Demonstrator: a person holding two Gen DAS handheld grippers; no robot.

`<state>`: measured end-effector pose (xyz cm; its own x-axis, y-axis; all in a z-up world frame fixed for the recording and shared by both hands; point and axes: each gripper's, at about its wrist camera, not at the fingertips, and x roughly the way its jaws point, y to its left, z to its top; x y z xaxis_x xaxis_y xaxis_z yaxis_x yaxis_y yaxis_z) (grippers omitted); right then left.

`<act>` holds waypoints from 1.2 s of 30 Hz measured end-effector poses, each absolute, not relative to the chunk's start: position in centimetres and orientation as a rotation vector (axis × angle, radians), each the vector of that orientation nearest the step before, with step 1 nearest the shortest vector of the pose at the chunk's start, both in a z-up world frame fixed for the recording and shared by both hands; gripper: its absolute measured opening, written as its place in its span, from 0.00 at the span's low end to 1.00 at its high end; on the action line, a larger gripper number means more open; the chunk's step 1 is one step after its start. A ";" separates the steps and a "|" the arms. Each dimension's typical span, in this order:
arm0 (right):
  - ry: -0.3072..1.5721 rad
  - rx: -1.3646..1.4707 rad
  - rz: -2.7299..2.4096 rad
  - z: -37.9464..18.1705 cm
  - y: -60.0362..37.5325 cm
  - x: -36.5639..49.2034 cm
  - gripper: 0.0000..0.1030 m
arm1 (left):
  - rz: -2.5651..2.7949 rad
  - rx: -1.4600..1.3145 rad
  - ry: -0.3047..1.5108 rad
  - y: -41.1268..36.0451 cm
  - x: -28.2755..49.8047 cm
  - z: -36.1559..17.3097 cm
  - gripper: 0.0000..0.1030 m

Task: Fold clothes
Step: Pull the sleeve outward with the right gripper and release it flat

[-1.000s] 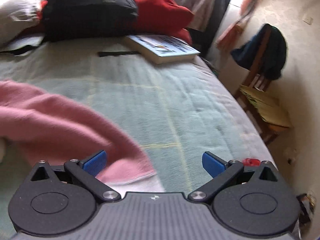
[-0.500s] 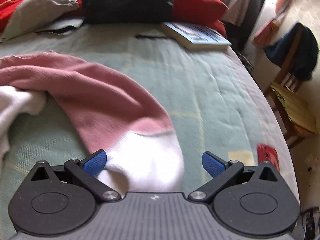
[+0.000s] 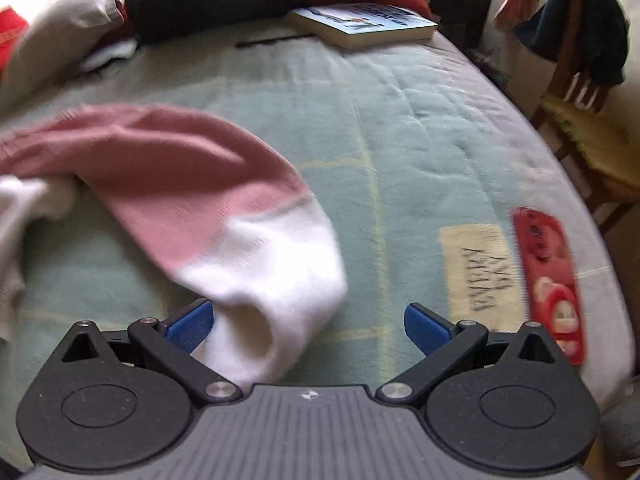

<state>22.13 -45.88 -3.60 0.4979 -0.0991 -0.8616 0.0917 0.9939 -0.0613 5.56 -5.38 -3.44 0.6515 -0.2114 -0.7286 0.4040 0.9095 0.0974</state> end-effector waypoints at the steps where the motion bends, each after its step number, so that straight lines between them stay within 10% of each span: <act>1: 1.053 -0.037 -0.142 -4.0 -45.9 22.1 1.00 | -0.356 0.264 0.787 -5.5 5.5 -3.4 0.99; 36: 0.868 -0.092 -0.726 -2.9 -55.7 23.3 1.00 | -0.345 0.274 0.815 -5.7 5.9 -4.3 0.99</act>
<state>23.35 -55.67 -2.89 0.4257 -0.6157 -0.6631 0.5437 0.7598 -0.3564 5.90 -5.66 -4.25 0.6357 -0.1934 -0.7473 0.4012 0.9099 0.1058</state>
